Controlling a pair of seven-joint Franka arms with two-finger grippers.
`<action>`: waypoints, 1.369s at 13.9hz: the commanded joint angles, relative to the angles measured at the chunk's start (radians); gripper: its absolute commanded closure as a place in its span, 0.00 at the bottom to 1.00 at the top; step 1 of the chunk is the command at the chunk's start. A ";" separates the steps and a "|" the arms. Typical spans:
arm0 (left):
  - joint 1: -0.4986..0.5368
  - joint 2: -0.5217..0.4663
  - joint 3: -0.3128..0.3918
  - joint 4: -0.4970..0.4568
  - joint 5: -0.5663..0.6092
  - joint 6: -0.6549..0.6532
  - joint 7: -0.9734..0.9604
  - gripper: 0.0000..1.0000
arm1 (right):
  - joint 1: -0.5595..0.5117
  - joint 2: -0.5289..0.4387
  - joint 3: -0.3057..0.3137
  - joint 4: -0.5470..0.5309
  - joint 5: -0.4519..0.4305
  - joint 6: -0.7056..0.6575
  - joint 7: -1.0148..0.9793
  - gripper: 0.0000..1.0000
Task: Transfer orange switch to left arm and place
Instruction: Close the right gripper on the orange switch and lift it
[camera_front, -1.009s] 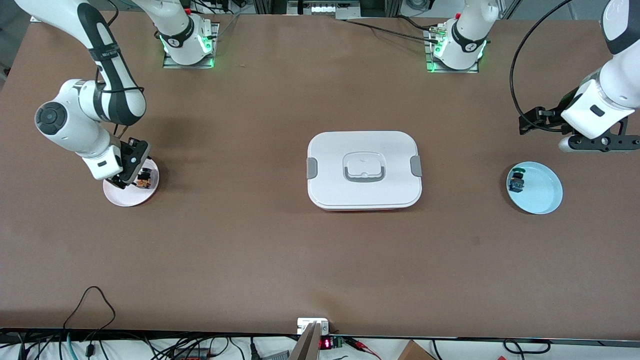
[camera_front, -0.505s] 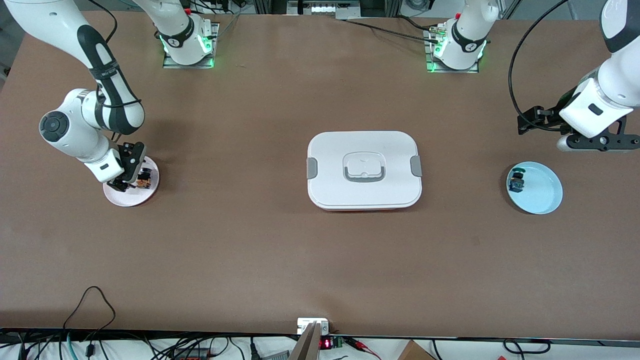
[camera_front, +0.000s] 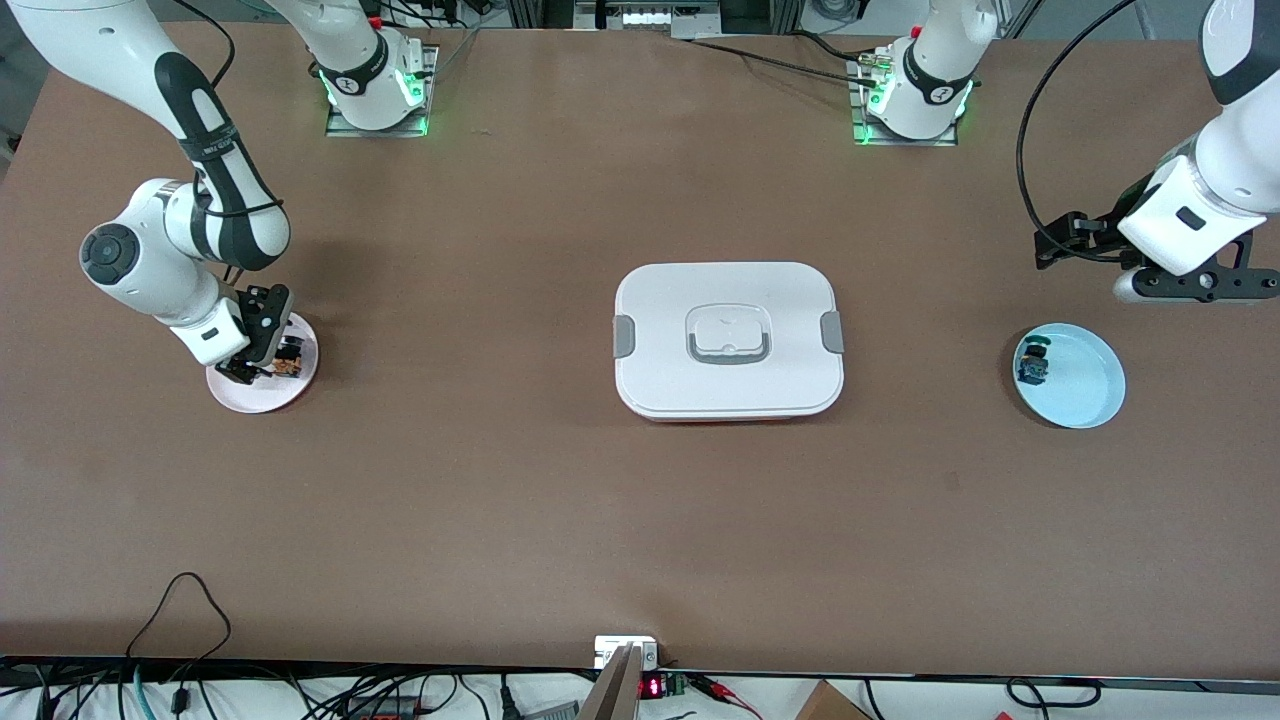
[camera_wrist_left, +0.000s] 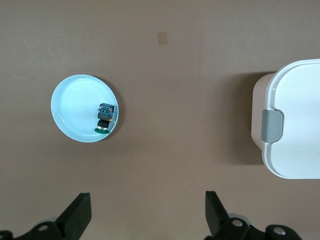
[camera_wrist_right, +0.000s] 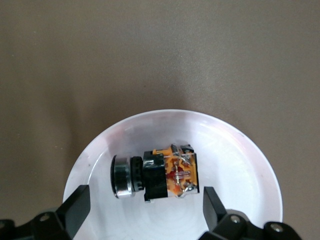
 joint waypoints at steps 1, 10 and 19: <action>0.002 0.005 -0.002 0.024 -0.009 -0.018 -0.004 0.00 | -0.011 0.020 0.015 0.006 0.009 0.032 -0.024 0.00; 0.002 0.005 -0.002 0.024 -0.009 -0.020 -0.005 0.00 | -0.011 0.063 0.038 0.020 0.011 0.083 -0.024 0.05; 0.001 0.007 -0.003 0.024 -0.009 -0.020 -0.005 0.00 | -0.011 0.020 0.055 0.028 0.011 0.013 -0.018 1.00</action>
